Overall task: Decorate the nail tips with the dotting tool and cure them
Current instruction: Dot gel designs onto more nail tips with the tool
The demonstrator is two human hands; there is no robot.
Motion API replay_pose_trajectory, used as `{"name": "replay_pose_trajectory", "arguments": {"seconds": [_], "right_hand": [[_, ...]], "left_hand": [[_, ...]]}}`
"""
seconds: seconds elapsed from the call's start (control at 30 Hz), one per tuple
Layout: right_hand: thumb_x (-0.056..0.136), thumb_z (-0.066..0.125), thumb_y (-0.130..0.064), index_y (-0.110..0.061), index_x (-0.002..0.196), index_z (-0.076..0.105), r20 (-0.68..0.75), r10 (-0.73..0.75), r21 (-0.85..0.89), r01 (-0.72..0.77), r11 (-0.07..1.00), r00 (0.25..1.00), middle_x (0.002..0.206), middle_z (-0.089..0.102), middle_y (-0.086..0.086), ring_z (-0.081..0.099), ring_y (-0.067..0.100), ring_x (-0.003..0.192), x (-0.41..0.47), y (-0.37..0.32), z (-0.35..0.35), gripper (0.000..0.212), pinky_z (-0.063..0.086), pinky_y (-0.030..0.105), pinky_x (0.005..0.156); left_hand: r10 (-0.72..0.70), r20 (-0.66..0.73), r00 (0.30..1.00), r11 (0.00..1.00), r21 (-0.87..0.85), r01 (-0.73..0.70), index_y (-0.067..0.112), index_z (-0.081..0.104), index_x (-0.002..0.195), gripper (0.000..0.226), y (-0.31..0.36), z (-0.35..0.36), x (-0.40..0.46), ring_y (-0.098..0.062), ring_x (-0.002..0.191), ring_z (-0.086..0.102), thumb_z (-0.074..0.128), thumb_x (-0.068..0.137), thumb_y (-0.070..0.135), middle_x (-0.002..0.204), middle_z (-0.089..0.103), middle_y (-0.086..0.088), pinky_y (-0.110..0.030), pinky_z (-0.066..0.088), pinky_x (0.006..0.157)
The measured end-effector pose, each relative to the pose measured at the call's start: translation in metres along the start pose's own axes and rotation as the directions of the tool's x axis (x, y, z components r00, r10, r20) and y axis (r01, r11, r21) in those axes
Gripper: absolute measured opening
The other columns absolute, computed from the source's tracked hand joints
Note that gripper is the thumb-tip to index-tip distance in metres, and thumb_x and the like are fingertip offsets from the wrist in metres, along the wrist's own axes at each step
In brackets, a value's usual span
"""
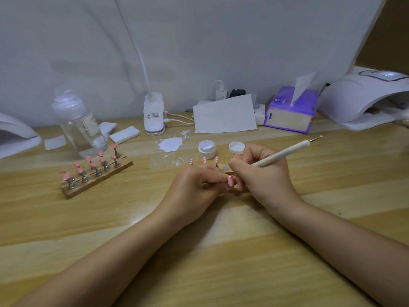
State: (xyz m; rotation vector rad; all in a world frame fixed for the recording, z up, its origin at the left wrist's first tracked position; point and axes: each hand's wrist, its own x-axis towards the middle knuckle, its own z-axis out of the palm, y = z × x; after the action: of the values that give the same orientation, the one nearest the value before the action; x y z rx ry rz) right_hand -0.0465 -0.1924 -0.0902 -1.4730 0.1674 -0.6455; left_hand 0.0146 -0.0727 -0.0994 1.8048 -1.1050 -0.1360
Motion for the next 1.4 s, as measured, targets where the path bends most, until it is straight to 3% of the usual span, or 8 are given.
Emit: {"name": "replay_pose_trajectory", "arguments": {"seconds": [0.6,0.83,0.97,1.13,1.4], "right_hand": [[0.071,0.054,0.009,-0.012,0.047,0.032,0.001,-0.022,-0.020,0.022,1.000,1.000,0.033,0.039,0.003,0.048,0.011,0.032,0.0010,0.0016,-0.0013,0.039,0.040,0.014,0.038],[0.071,0.055,0.006,-0.011,0.048,0.033,0.003,-0.020,-0.018,0.020,1.000,1.000,0.033,0.040,0.004,0.049,0.011,0.032,0.0008,0.0015,-0.0010,0.037,0.040,0.014,0.040],[0.071,0.055,0.007,-0.012,0.047,0.033,0.006,-0.010,0.001,0.010,1.000,1.000,0.033,0.040,0.004,0.048,0.011,0.032,0.0010,0.0015,-0.0012,0.038,0.040,0.013,0.039],[0.071,0.055,0.006,-0.013,0.047,0.032,0.005,-0.006,-0.006,0.006,1.000,1.000,0.032,0.041,0.003,0.050,0.011,0.033,0.0006,0.0013,-0.0020,0.038,0.041,0.016,0.040],[0.070,0.054,0.006,-0.012,0.047,0.032,-0.011,0.009,0.003,-0.009,1.000,1.000,0.033,0.039,0.005,0.048,0.013,0.032,0.0011,0.0013,-0.0011,0.037,0.042,0.018,0.040]], "left_hand": [[0.013,-0.001,1.000,1.000,0.007,-0.013,0.013,0.075,0.084,0.016,-0.0014,0.0000,0.0003,-0.012,0.079,0.064,0.067,0.080,0.000,0.082,0.070,-0.004,-0.031,0.050,0.078],[0.015,0.003,1.000,1.000,0.018,-0.015,0.014,0.075,0.084,0.016,-0.0014,0.0001,0.0005,-0.009,0.079,0.062,0.067,0.080,0.001,0.082,0.070,-0.002,-0.028,0.049,0.078],[0.013,0.000,1.000,0.999,0.031,-0.013,0.014,0.075,0.084,0.016,-0.0008,-0.0001,0.0004,-0.003,0.078,0.061,0.067,0.080,0.001,0.082,0.070,-0.001,-0.018,0.045,0.078],[0.007,-0.001,1.000,1.000,0.026,-0.007,0.014,0.075,0.084,0.017,-0.0004,0.0000,0.0003,-0.005,0.078,0.061,0.067,0.080,0.000,0.083,0.070,-0.002,-0.022,0.047,0.078],[0.020,0.004,1.000,0.999,0.029,-0.020,0.014,0.075,0.083,0.016,-0.0008,-0.0003,0.0003,-0.001,0.077,0.061,0.067,0.080,0.001,0.082,0.070,0.000,-0.017,0.046,0.077]]}}
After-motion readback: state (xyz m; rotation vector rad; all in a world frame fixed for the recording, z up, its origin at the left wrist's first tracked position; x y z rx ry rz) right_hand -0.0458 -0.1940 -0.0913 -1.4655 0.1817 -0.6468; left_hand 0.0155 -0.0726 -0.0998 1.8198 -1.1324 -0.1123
